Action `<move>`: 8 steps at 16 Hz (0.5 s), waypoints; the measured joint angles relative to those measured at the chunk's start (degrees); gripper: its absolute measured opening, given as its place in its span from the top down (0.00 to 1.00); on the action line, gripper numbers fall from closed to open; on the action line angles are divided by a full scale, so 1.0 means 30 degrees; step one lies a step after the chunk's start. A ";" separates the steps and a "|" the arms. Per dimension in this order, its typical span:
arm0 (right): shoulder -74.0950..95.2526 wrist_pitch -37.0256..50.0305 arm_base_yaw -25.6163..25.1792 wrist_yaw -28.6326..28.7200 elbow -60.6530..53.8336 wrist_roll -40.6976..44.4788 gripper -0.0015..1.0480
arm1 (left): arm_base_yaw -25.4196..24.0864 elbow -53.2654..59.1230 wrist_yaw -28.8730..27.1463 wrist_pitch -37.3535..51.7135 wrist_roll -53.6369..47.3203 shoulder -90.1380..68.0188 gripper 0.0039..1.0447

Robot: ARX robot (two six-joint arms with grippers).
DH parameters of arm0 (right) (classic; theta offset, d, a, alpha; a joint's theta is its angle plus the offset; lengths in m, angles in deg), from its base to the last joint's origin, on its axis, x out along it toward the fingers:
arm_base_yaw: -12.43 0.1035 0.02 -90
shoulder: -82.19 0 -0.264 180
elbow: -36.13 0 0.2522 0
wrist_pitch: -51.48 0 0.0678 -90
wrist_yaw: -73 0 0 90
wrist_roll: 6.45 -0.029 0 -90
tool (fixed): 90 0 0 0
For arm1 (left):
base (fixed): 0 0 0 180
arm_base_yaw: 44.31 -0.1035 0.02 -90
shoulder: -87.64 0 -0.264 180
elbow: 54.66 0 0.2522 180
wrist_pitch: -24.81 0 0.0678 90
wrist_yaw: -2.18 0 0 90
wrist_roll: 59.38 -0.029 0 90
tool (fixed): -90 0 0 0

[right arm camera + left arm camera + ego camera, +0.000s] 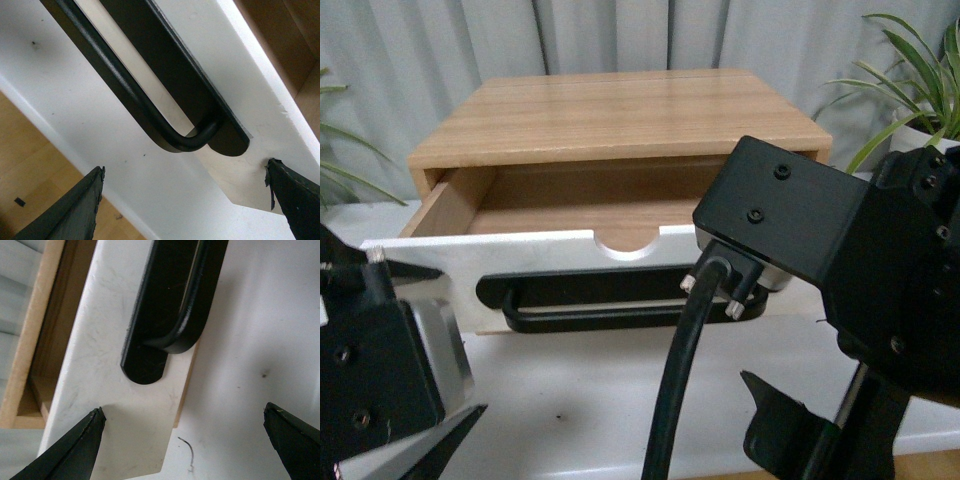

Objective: Close drawer sideways

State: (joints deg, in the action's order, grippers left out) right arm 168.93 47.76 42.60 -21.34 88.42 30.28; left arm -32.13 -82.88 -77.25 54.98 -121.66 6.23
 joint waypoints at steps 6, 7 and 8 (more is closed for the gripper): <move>0.3942 0.1202 -0.1049 0.0321 0.3541 0.1005 0.06 | -0.1239 -0.3461 0.0138 0.0379 -0.0750 -0.3905 0.06; 0.4597 0.1537 -0.1195 0.0240 0.4116 0.1158 0.06 | -0.1282 -0.4116 0.0124 0.0277 -0.0794 -0.4473 0.06; 0.5377 0.1734 -0.1355 0.0160 0.4830 0.1282 0.06 | -0.1384 -0.4874 0.0000 0.0270 -0.0852 -0.5151 0.06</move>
State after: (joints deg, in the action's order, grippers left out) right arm 185.06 52.96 38.54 -20.86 102.91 34.13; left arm -36.28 -97.51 -77.25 55.78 -124.22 -9.22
